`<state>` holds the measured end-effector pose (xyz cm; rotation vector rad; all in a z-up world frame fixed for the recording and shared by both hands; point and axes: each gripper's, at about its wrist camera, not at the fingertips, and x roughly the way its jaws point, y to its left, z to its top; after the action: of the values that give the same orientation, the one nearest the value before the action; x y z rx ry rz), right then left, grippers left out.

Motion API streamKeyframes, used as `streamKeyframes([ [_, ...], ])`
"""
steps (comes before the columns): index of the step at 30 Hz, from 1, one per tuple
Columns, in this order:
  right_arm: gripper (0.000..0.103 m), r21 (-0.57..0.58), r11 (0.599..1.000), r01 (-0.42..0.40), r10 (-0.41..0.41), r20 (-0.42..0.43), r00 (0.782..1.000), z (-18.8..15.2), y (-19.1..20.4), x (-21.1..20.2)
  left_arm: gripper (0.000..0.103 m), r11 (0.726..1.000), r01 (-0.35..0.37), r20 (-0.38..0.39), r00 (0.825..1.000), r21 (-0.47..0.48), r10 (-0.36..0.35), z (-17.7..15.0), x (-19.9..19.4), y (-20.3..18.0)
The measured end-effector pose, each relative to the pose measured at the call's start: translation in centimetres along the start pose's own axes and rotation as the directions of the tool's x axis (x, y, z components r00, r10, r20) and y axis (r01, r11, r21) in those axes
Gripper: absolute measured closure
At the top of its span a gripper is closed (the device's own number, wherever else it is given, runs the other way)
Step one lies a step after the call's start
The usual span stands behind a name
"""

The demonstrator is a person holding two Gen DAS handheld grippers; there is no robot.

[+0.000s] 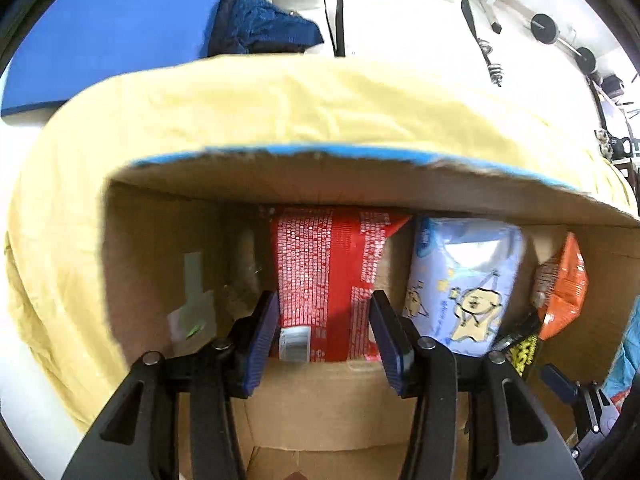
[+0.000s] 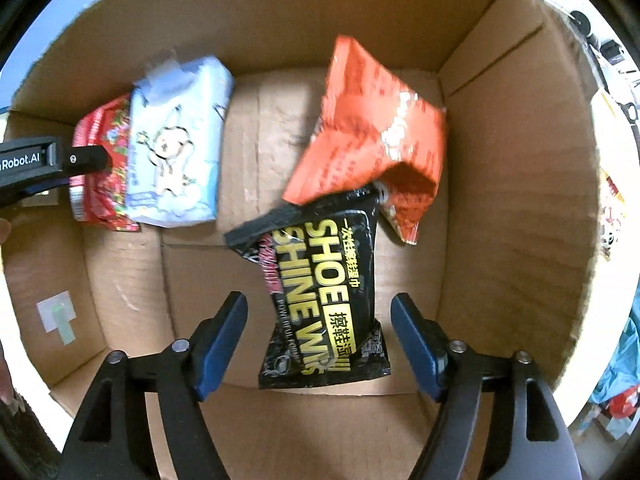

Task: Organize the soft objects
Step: 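Open both tools to drop the packs in the box and lift, then move the left tool to the white tissue pack while the right tool reaches the yellow panda bag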

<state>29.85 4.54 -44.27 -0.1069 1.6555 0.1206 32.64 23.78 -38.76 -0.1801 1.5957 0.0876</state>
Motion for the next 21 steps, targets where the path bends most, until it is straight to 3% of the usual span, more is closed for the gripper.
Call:
streamKeyframes([
  [7,0.011,-0.018,1.0,-0.022,0.023,0.054,0.998,-0.6,0.6,-3.5,0.039,1.0,0.002,0.116,0.993,0.019,-0.005,-2.9,-4.9,-0.3],
  [10,0.001,-0.03,0.999,-0.028,0.03,0.08,0.996,-1.3,1.1,-5.1,0.017,1.0,0.022,0.164,0.986,0.015,-0.024,-4.3,-7.4,0.0],
  [13,0.0,-0.046,0.999,-0.021,0.026,0.112,0.993,-2.3,0.9,-6.6,0.007,0.999,0.03,0.19,0.981,0.014,-0.032,-6.0,-8.7,-0.1],
  [21,0.0,-0.06,0.998,-0.028,0.039,0.195,0.98,-5.6,0.1,-10.5,0.006,0.999,0.026,0.278,0.96,-0.021,-0.019,-11.2,-11.3,0.3],
])
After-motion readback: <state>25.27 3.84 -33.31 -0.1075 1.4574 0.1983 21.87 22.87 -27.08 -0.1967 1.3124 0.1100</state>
